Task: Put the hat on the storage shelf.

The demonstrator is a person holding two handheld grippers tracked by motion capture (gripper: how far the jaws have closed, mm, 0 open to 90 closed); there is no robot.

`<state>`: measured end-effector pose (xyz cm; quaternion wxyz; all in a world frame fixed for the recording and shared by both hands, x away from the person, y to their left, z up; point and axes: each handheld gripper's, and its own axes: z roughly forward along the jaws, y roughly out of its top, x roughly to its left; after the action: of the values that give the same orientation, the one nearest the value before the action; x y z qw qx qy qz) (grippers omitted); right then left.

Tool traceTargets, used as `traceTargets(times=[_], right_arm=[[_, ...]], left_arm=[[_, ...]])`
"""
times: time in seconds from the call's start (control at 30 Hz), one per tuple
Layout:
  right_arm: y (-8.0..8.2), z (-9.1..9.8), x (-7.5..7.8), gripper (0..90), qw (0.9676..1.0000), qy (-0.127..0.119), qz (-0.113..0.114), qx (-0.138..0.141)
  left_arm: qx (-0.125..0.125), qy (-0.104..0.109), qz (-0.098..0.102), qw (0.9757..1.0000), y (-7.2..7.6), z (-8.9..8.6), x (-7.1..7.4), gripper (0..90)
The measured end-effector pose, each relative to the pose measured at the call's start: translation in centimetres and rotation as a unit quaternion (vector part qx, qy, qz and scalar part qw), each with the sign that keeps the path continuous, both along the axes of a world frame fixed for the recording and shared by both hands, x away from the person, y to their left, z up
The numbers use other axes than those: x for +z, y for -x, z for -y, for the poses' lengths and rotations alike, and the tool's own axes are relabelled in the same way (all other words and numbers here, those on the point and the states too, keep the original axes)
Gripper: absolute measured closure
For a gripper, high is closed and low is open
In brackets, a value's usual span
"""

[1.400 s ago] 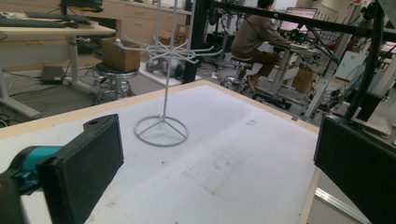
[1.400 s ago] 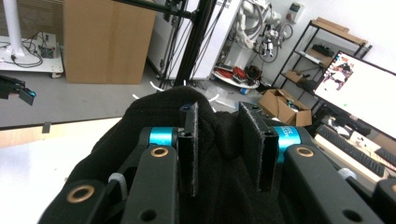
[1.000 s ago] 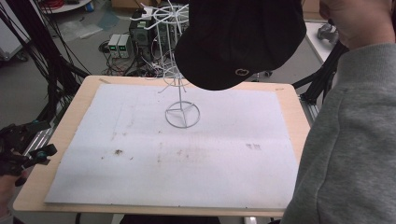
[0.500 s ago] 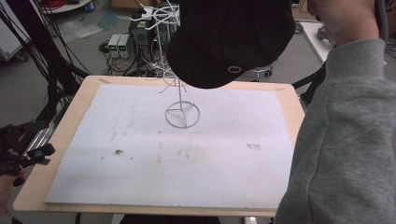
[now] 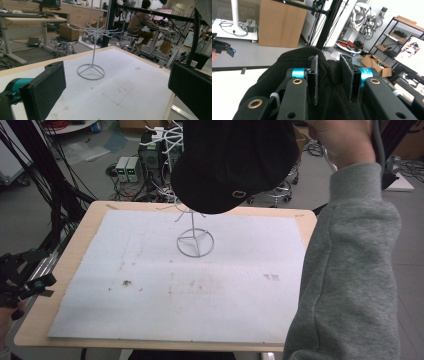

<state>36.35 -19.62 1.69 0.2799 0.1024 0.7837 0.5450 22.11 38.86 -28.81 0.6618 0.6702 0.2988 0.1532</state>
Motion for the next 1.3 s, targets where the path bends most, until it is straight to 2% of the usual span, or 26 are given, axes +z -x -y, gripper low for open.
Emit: traceTargets(times=[0.03,0.13,0.37,0.57,0.8,0.83,0.87,0.9,1.03,1.3], right_arm=[[-0.6,-0.1,-0.8,69.9,1.0,0.002,-0.006,0.001],[-1.0,-0.1,-1.4,69.9,0.9999,-0.002,-0.012,0.003],[-2.5,0.1,-4.0,69.7,0.9993,-0.008,-0.033,0.014],[-2.8,0.4,-5.7,69.6,0.9987,-0.006,-0.048,0.017],[-3.2,1.0,-8.7,69.4,0.9971,0.003,-0.074,0.013],[-3.2,1.0,-8.7,69.4,0.9971,0.003,-0.074,0.013],[-3.4,1.1,-9.6,69.2,0.9966,0.008,-0.081,0.012],[-3.4,1.1,-9.6,69.2,0.9966,0.008,-0.081,0.012],[-3.6,1.3,-11.2,69.0,0.9958,0.008,-0.09,0.013],[-4.0,1.5,-13.3,68.8,0.9955,0.007,-0.094,0.013]], left_arm=[[0.0,0.0,0.0,1.0,0.0,0.0,0.0,1.8],[0.0,0.0,0.0,1.0,0.0,0.0,0.0,1.7],[-0.001,-0.004,-0.001,1.0,0.0,0.2,-0.1,1.8],[-0.002,-0.004,0.0,1.0,0.0,0.3,0.0,1.8],[-0.003,-0.007,-0.002,1.0,0.0,0.5,-0.1,1.8],[-0.004,-0.007,-0.002,1.0,0.0,0.6,-0.1,1.8],[-0.004,-0.008,-0.002,1.0,0.0,0.6,-0.1,1.8],[-0.004,-0.008,-0.001,1.0,0.0,0.7,-0.1,1.8],[-0.006,-0.01,-0.001,0.9999,0.0,0.7,-0.1,1.8],[-0.01,-0.015,-0.001,0.9998,0.1,1.0,-0.1,1.8]])
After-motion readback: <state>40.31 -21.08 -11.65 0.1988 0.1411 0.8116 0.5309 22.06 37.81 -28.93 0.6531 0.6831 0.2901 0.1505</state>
